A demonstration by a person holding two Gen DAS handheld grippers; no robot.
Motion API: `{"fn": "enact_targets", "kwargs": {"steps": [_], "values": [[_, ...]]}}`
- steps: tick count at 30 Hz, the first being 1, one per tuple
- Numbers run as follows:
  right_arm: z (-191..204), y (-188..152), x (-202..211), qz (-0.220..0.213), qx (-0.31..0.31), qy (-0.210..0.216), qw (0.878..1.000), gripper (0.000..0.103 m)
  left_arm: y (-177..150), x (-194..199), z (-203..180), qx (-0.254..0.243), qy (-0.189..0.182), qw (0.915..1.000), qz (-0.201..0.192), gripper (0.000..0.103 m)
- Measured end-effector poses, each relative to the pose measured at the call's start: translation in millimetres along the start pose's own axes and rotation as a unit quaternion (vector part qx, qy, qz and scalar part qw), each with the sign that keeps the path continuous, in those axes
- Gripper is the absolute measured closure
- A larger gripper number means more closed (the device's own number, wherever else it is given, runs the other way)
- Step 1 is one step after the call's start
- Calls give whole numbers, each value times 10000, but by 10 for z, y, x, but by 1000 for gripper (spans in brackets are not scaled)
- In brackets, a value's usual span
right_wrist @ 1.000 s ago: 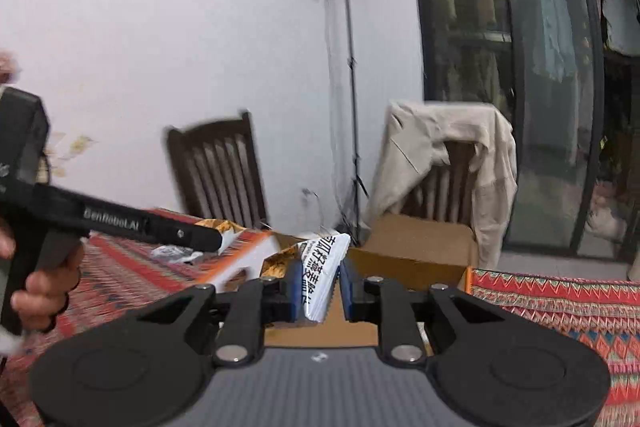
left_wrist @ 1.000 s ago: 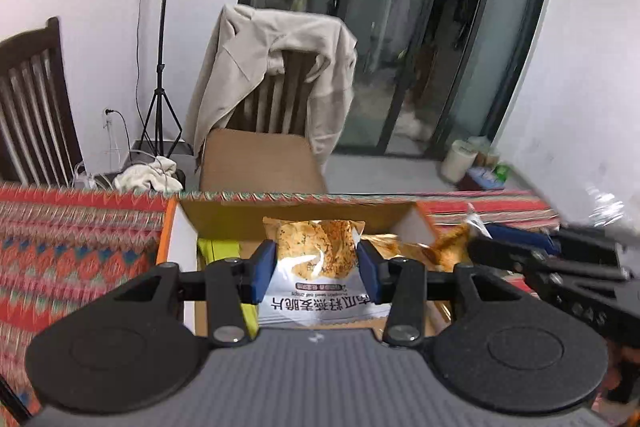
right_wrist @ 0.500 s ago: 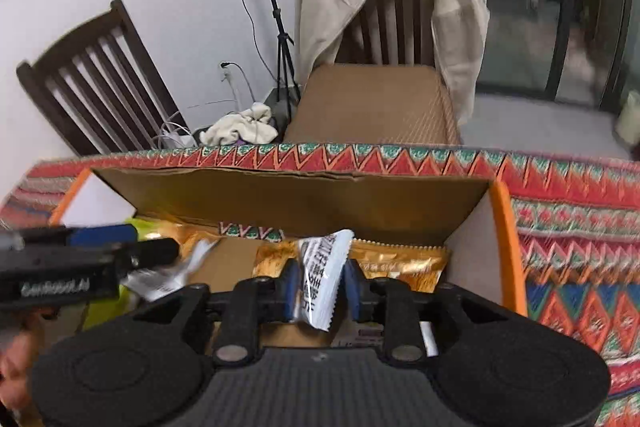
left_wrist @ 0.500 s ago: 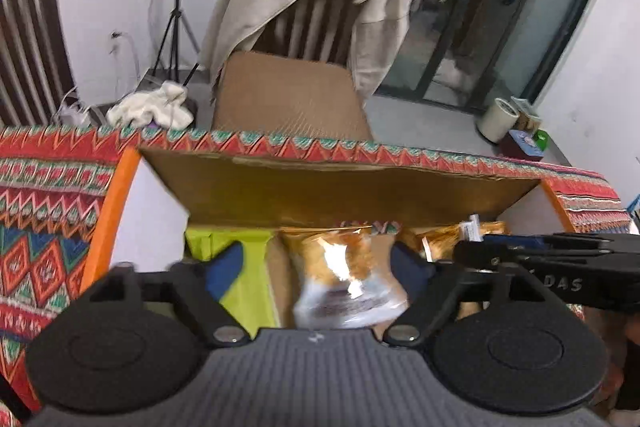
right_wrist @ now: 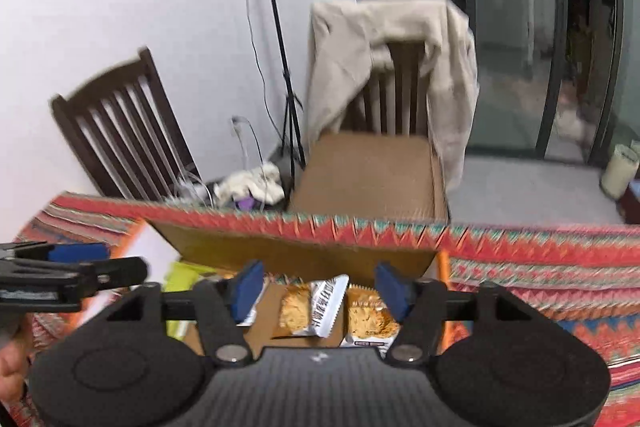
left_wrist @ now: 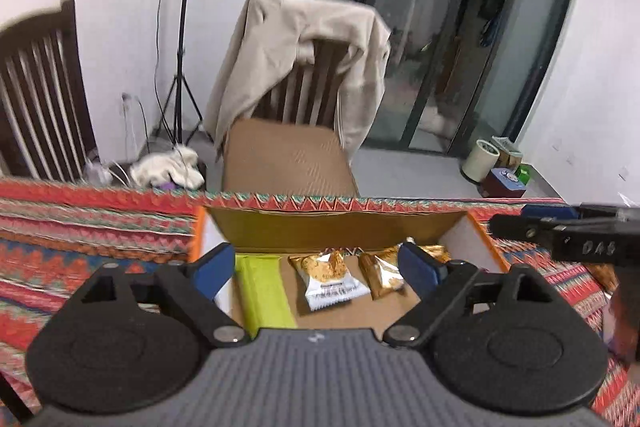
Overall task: Organize snacks
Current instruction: 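Move both tools back to the snack pile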
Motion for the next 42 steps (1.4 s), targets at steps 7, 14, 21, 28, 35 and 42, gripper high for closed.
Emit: {"fn": "enact_targets", "kwargs": {"steps": [7, 14, 21, 28, 35, 42], "values": [[189, -227, 1262, -407, 128, -175, 9989, 12, -321, 1364, -75, -219, 144, 9989, -380, 6], [422, -977, 2467, -852, 238, 6, 9961, 1, -1167, 2601, -287, -568, 36, 9932, -1017, 0], [630, -2208, 3297, -1271, 79, 804, 9886, 0, -2391, 3335, -455, -740, 203, 9836, -1632, 0], [980, -3278, 3620, -1400, 394, 225, 9891, 0, -3348, 3661, -603, -762, 376, 9800, -1800, 0], [1147, -4179, 3431, -1136, 140, -216, 9932, 0, -3911, 3508, -614, -689, 427, 9894, -1204, 0], [1154, -4413, 3339, -997, -93, -286, 9946, 0, -3940, 3437, -564, -621, 404, 9911, -1102, 0]]}}
Point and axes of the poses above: each gripper's, at about its wrist camera, not at the fingertips, and x roughly against the way its jaws point, z to its left, y to its top, the point moved 1 cm from there along -x, roughly the way its jaws point, and after that the axes turned 3 degrees about z, right-handed, at the moved point
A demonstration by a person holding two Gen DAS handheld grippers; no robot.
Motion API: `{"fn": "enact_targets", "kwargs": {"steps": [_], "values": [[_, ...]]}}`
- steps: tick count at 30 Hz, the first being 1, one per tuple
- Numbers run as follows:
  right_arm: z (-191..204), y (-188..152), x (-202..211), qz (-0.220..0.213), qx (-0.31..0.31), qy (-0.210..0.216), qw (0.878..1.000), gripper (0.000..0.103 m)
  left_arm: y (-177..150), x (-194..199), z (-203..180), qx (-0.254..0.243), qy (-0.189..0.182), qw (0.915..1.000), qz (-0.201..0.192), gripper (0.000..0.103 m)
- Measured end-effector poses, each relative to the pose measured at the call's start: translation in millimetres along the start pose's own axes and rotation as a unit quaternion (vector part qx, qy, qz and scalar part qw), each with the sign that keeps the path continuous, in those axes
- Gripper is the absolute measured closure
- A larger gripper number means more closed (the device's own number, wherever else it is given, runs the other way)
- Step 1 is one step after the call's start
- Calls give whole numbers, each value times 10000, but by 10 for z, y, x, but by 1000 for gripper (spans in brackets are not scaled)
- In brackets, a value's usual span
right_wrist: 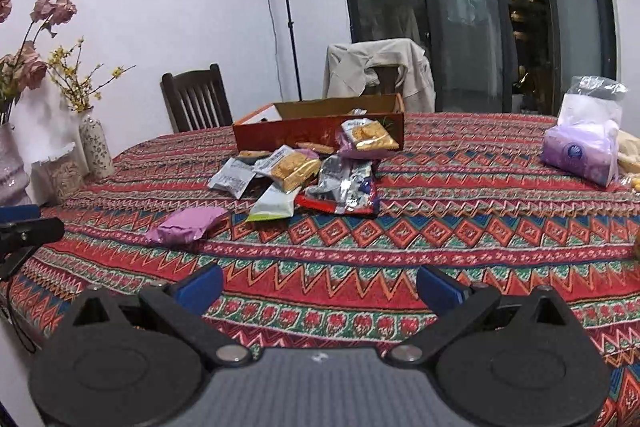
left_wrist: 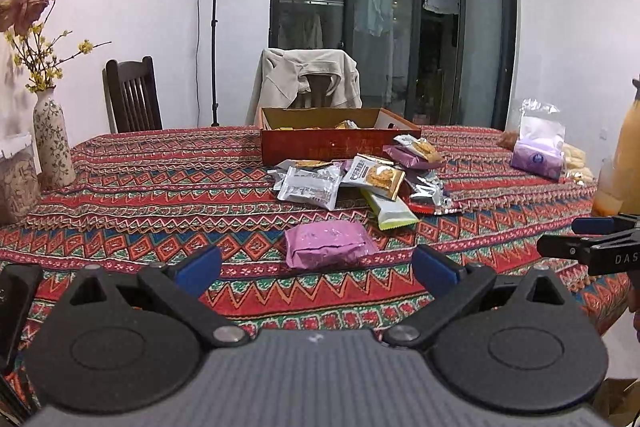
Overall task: Organize snacks
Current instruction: 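Move both tools back to the snack pile, then grasp the pink packet with the left tool while the right tool grasps an orange cracker packet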
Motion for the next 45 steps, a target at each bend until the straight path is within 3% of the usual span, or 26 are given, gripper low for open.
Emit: {"fn": "enact_targets", "kwargs": {"steps": [11, 15, 20, 24, 27, 29, 31, 40, 45], "values": [[-33, 83, -169, -52, -46, -92, 9999, 0, 43, -448, -80, -9, -90, 9995, 318, 0], [-67, 152, -341, -4, 6, -77, 10000, 0, 107, -836, -120, 0, -94, 9987, 494, 0], [-43, 353, -636, -68, 420, -28, 9991, 0, 162, -1464, -108, 404, -36, 9945, 967, 0], [7, 546, -931, 0, 724, 214, 9971, 11, 149, -1805, -86, 637, -63, 9905, 1218, 0], [74, 680, -1181, 25, 975, 364, 9946, 13, 127, -1896, -44, 729, -96, 9905, 1166, 1], [137, 773, -1376, 74, 1181, 468, 9919, 18, 121, -1909, 4, 827, -41, 9906, 1090, 17], [215, 871, -1612, 177, 1427, 517, 9883, 26, 129, -1894, 50, 869, -70, 9906, 1055, 24], [497, 1088, -2448, 327, 2015, 428, 9780, 27, 179, -1787, 215, 925, 3, 9903, 1035, 30], [444, 1028, -2425, 441, 1802, 590, 9809, 53, 226, -1644, 307, 998, 105, 9912, 866, 30]]}}
Point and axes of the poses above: each gripper's, at about its wrist camera, not at the fingertips, and x roughly against the way its jaws point, z to its left, y to its top, the point moved 1 cm from there along -x, roughly the way its jaws point, and after that the axes turned 3 degrees about z, right-handed, at the moved point
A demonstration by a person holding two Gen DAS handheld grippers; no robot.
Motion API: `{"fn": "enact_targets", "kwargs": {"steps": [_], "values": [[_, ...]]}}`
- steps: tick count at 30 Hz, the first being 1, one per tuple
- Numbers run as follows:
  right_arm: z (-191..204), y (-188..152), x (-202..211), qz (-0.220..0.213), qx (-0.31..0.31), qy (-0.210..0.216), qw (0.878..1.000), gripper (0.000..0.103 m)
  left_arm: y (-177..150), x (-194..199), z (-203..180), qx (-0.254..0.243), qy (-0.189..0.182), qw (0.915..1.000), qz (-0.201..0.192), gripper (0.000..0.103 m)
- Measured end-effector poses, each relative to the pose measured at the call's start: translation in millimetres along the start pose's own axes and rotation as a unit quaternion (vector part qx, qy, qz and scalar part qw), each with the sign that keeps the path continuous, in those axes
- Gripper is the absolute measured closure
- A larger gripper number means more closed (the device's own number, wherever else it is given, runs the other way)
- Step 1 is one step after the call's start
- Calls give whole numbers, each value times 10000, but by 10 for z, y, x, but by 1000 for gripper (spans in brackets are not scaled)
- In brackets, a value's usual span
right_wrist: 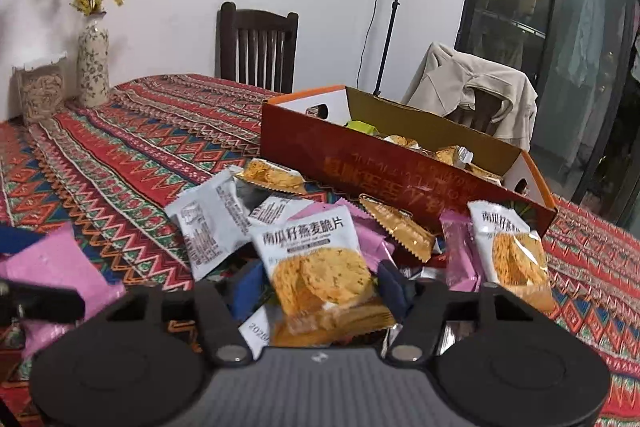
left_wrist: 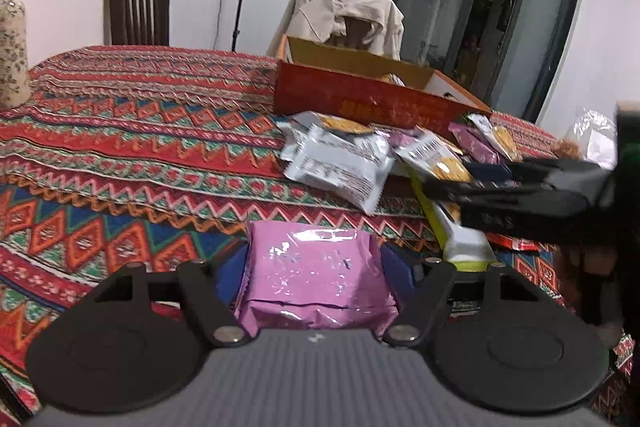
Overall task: Organize snacks
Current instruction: 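Grasp the pink packet with the left tool while the right tool grasps an orange cracker packet, then carry both packets into the cardboard box and release them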
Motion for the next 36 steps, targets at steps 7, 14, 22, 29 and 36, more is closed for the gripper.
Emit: {"fn": "enact_targets", "kwargs": {"steps": [7, 14, 22, 29, 36], "values": [[12, -281, 438, -72, -649, 312, 9974, 59, 7, 219, -14, 13, 129, 9999, -101, 30], [84, -600, 1129, -277, -1068, 370, 9932, 59, -135, 421, -164, -79, -6, 10000, -53, 30], [37, -776, 1516, -344, -1249, 221, 9913, 59, -156, 670, -330, -236, -90, 9994, -251, 30], [-14, -767, 1646, -500, -1411, 368, 9880, 59, -68, 717, -345, -253, -159, 9990, -327, 30], [-298, -439, 1608, -802, -1455, 556, 9845, 59, 599, 463, -327, -262, -821, 9959, -258, 30]]}}
Point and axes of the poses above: each gripper's, at about its wrist camera, not at the fingertips, and x roughly against the way its jaws point, z to its left, y to its top, the point moved 1 cm from there along -x, roughly the way its jaws point, and after that the axes turned 3 degrees about z, right-handed, at the moved point
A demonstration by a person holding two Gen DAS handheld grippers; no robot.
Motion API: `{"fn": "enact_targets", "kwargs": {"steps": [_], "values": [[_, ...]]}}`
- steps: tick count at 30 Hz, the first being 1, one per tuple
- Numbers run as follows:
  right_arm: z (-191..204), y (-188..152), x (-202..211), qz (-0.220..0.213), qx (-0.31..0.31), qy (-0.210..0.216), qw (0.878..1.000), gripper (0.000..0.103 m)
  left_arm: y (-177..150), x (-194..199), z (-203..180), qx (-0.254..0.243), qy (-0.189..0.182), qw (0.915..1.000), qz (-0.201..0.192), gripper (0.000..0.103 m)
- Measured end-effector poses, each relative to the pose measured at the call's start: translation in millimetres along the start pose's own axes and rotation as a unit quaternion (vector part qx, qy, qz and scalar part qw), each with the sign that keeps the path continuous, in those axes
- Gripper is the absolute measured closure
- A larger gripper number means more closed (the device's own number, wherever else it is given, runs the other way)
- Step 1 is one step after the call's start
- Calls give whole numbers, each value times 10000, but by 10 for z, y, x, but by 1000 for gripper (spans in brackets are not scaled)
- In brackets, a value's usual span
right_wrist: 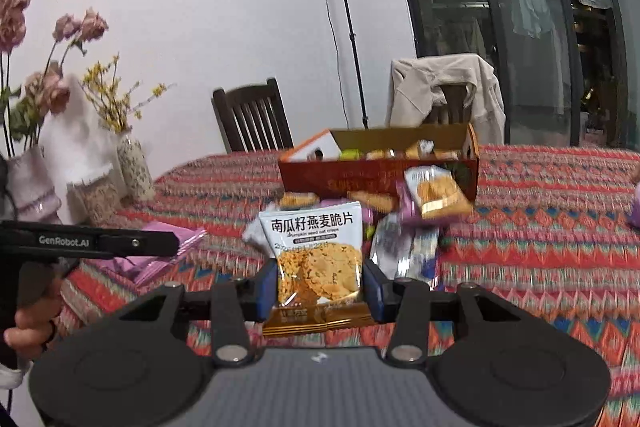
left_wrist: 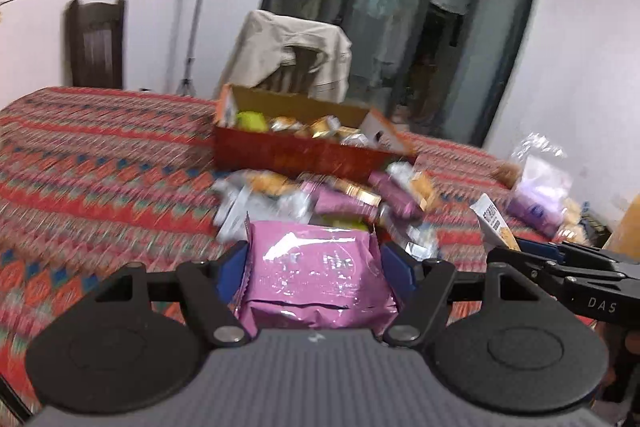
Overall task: Organize snacks
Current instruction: 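Carry both packets into the cardboard box and release them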
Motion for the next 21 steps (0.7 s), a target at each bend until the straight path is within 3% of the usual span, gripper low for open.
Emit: {"fn": "enact_targets", "kwargs": {"steps": [5, 8, 14, 21], "values": [[-259, 640, -227, -270, 176, 102, 9994, 59, 736, -536, 26, -94, -207, 9997, 74, 30], [-524, 1069, -572, -227, 72, 192, 9995, 59, 1164, -981, 83, -81, -153, 9998, 141, 30], [-1173, 1851, -1688, 306, -668, 325, 9968, 59, 1837, -2065, 246, 187, 169, 9987, 445, 30], [-1657, 2218, -3204, 1184, -1268, -141, 9847, 59, 2194, -3189, 448, 560, 308, 9945, 828, 30]]}}
Point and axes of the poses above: each gripper's, at about its wrist camera, not at the fingertips, and x roughly against the way its jaws point, z to its left, y to its top, the point moved 1 cm from there along -x, roughly the way its jaws point, and after that the axes turned 3 degrees about z, right-handed, at the moved point
